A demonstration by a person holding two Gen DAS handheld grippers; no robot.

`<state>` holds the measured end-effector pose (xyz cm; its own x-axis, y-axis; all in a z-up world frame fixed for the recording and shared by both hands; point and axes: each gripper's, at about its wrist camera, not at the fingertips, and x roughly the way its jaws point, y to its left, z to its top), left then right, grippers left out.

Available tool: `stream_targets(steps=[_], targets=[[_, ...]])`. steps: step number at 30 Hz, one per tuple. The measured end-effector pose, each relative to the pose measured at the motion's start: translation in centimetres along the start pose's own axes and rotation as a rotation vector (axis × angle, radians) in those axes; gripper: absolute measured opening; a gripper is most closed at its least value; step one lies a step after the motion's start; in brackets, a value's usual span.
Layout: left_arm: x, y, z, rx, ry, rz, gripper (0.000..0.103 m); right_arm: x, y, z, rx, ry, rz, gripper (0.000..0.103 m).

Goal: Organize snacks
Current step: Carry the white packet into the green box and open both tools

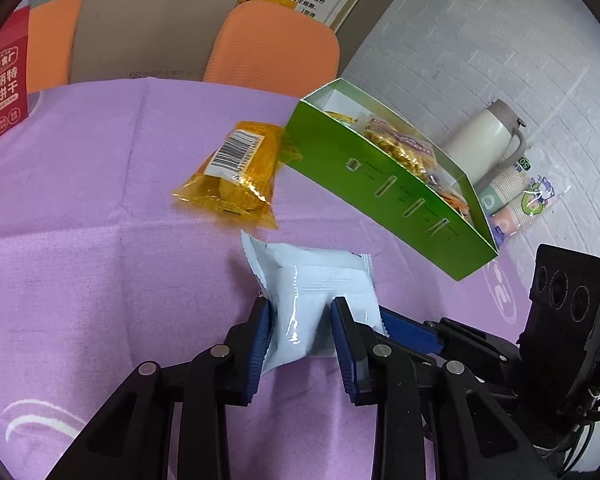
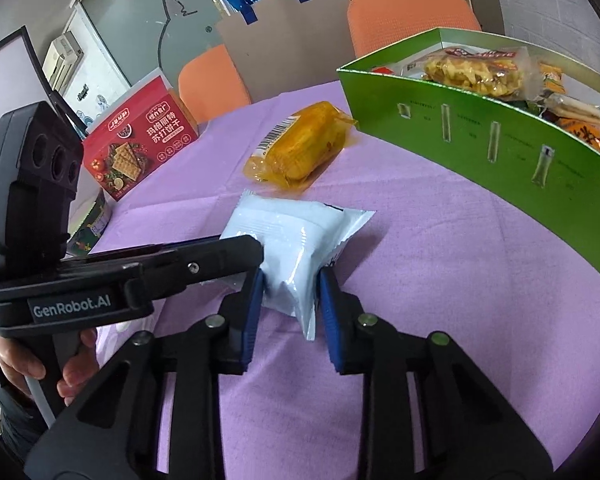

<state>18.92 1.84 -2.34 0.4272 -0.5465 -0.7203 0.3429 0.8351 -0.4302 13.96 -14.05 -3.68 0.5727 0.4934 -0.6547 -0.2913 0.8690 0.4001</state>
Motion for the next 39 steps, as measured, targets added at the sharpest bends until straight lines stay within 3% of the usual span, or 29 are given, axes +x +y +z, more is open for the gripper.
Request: stream_targets(steps=[10, 21, 28, 33, 37, 39], targets=[[-2.1, -8.7, 1.5, 0.153, -0.059, -0.021, 0.031, -7.4, -1.5, 0.0, 0.017, -0.169, -0.037, 0.031], [2.6, -18.2, 5.3, 0.350, -0.034, -0.058, 0.031, -12.5, -8.4, 1.7, 0.076, -0.299, -0.143, 0.031], [6.2, -20.4, 8.5, 0.353, -0.028, -0.094, 0.031, -12.4, -12.5, 4.7, 0.066, -0.319, -0.195, 0.031], [8.5, -20.4, 10.5, 0.350, -0.031, -0.079, 0.031, -10.9, -14.6, 6.7, 0.051, -0.305, -0.202, 0.030], [10.3, -19.5, 12.2, 0.309, -0.036, -0.055, 0.033, -9.3, -16.1, 8.2, 0.025, -0.321, -0.284, 0.031], [10.3, -19.1, 12.3, 0.284, -0.047, -0.040, 0.048, -8.3, -16.9, 8.5, 0.040, -0.285, -0.350, 0.047]])
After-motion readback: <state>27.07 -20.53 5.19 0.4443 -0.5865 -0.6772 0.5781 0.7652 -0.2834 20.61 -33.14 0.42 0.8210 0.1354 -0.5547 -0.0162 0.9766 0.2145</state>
